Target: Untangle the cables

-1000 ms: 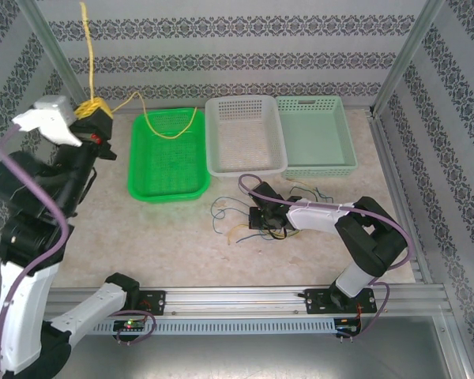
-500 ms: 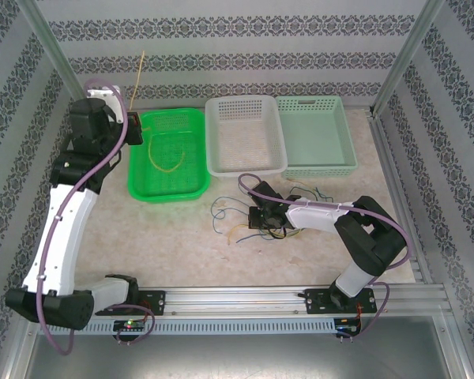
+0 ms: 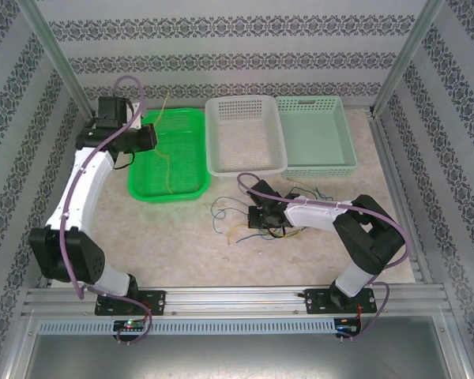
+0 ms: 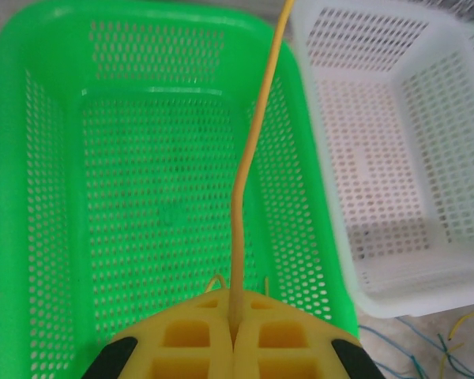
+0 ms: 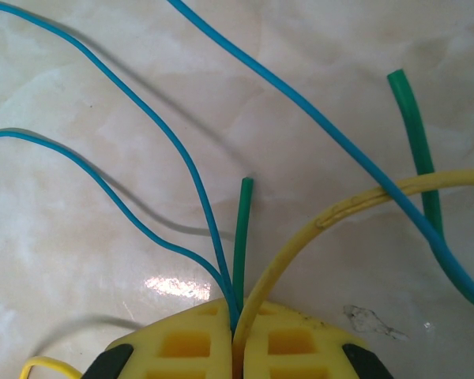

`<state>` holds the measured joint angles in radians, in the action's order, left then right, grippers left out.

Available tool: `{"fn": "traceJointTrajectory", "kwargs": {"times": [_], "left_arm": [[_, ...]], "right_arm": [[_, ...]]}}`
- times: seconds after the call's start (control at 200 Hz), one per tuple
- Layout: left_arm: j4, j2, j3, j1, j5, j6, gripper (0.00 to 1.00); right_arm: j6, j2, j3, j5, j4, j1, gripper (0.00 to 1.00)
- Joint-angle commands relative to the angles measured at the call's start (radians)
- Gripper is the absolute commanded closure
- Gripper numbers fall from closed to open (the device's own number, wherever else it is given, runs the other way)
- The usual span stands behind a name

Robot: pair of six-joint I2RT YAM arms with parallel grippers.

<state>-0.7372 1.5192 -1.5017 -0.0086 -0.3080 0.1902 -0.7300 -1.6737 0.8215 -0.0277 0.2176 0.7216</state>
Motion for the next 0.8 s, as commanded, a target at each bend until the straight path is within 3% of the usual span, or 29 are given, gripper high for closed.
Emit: {"fn": "traceJointTrajectory", "kwargs": {"times": [0.0,0.13,0.29,0.385,0.495,0.595,0.794], "left_arm": [[-0.064,0.046,-0.03,0.013,-0.021,-0.012,0.99],[-0.056,0.106,-0.028,0.013,-0.031,-0.005,0.95],[-0.06,0.143,-0.032,0.013,-0.041,0.017,0.8],[-0.055,0.13,-0.02,0.013,-0.019,0.024,0.55],[-0.072,0.114,-0.016,0.013,0.006,0.016,0.32],[-0.081,0.084,-0.008,0.011,0.041,0.017,0.0],[-0.048,-0.014,0.026,-0.001,0.063,0.025,0.0]], "right_arm": [[0.016,-0.127,-0.029,-0.006,-0.096,0.002,0.92],[0.041,-0.093,-0.005,0.035,-0.081,0.034,0.87],[0.05,-0.052,0.021,0.044,-0.048,0.052,0.8],[0.043,-0.023,0.023,0.053,-0.036,0.052,0.76],[0.05,0.011,0.038,0.055,-0.014,0.052,0.68],[0.059,0.043,0.056,0.059,0.015,0.052,0.6],[0.065,0.136,0.06,0.097,0.063,0.051,0.54]]}}
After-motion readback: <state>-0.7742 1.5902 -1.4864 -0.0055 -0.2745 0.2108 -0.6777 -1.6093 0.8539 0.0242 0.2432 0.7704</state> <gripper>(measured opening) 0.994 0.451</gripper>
